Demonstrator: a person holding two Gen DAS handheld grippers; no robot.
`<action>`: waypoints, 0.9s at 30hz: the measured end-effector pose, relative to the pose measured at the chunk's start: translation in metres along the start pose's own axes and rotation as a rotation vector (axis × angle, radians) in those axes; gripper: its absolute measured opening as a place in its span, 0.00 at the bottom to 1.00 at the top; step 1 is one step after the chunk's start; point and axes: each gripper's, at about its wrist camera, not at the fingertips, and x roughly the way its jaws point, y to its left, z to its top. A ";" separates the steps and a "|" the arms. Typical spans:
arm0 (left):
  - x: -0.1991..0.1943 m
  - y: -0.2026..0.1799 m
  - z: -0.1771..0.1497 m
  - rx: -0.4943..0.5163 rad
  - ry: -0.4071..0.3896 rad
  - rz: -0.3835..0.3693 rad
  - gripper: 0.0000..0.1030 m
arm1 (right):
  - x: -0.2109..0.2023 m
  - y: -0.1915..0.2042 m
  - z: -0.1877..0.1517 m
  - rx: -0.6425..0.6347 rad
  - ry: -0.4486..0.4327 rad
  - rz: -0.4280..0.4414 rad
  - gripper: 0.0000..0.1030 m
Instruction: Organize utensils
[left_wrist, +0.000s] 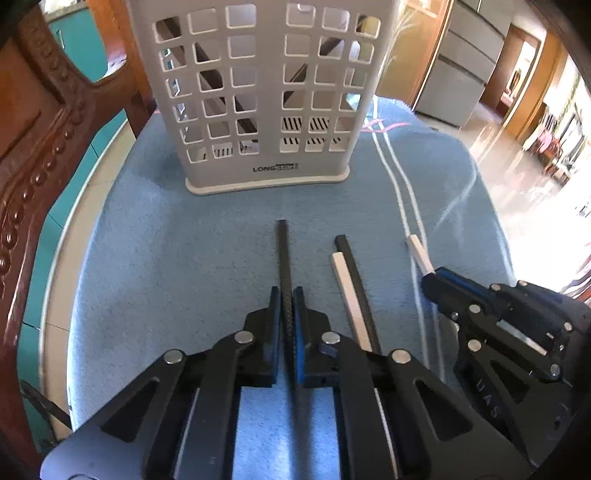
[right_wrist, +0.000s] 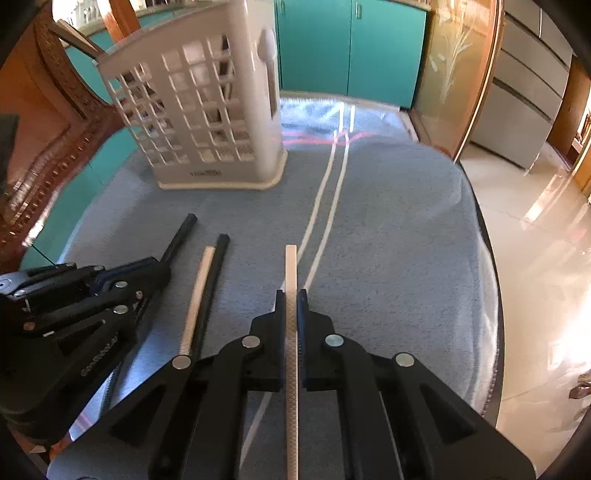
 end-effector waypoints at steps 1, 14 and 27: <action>-0.004 -0.001 -0.001 0.002 -0.008 0.005 0.07 | -0.005 -0.001 0.000 -0.001 -0.013 0.002 0.06; -0.138 0.010 0.007 0.013 -0.277 -0.041 0.07 | -0.139 -0.006 0.026 -0.030 -0.285 0.139 0.06; -0.279 0.037 0.092 -0.001 -0.584 -0.086 0.07 | -0.262 -0.003 0.121 -0.012 -0.691 0.219 0.07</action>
